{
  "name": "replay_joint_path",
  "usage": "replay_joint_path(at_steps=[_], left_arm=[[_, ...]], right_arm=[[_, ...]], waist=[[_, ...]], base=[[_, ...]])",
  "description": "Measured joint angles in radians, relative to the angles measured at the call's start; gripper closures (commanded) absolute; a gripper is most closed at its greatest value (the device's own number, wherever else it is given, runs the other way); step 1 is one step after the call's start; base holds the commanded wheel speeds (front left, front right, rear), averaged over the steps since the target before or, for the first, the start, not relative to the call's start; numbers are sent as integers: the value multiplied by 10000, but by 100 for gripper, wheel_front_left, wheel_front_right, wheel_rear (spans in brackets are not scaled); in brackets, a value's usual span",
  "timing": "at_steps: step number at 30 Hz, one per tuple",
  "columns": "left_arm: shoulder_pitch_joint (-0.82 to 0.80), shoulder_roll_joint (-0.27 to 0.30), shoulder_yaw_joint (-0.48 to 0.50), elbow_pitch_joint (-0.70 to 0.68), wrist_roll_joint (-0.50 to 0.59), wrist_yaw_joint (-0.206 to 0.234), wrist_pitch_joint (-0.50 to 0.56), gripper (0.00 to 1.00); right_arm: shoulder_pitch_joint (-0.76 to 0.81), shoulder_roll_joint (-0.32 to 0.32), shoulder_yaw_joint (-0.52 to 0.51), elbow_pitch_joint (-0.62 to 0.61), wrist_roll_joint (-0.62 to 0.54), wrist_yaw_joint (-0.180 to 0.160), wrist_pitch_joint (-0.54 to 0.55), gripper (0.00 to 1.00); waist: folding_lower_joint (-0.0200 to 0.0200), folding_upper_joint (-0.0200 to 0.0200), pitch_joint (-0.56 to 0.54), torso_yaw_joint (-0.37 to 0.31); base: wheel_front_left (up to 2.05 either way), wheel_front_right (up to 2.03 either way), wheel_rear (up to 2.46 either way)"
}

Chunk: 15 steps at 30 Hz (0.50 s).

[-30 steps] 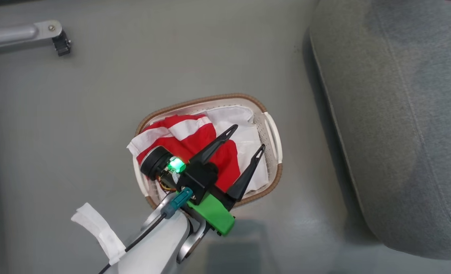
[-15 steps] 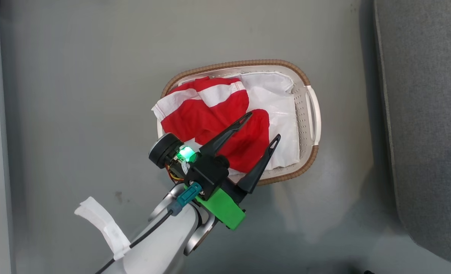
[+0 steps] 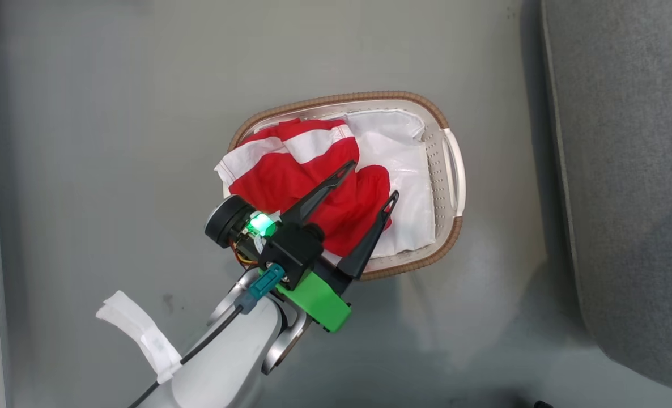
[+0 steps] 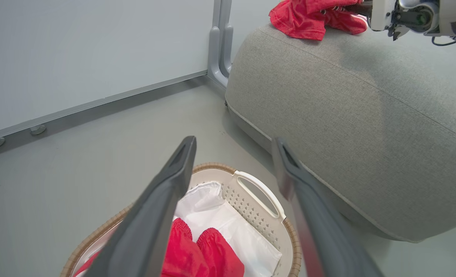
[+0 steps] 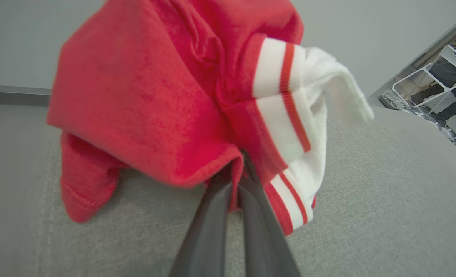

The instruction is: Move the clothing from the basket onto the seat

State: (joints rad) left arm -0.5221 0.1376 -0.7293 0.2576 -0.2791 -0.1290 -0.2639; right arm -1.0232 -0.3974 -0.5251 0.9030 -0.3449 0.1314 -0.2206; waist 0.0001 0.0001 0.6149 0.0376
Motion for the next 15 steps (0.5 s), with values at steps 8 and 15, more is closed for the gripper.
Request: replay_joint_path(at_steps=[8,15], left_arm=[[285,69,244,54,0,0,0,0],[742,90,817,21,-4,0,0,0]], right_arm=[[591,401,-79,-84,8,0,-282,0],[1469,934,253,-437,374,0,-403,0]], waist=[[0,0,-493,-234],[0,0,-1157,-410]], base=[[0,0,0],[0,0,0]])
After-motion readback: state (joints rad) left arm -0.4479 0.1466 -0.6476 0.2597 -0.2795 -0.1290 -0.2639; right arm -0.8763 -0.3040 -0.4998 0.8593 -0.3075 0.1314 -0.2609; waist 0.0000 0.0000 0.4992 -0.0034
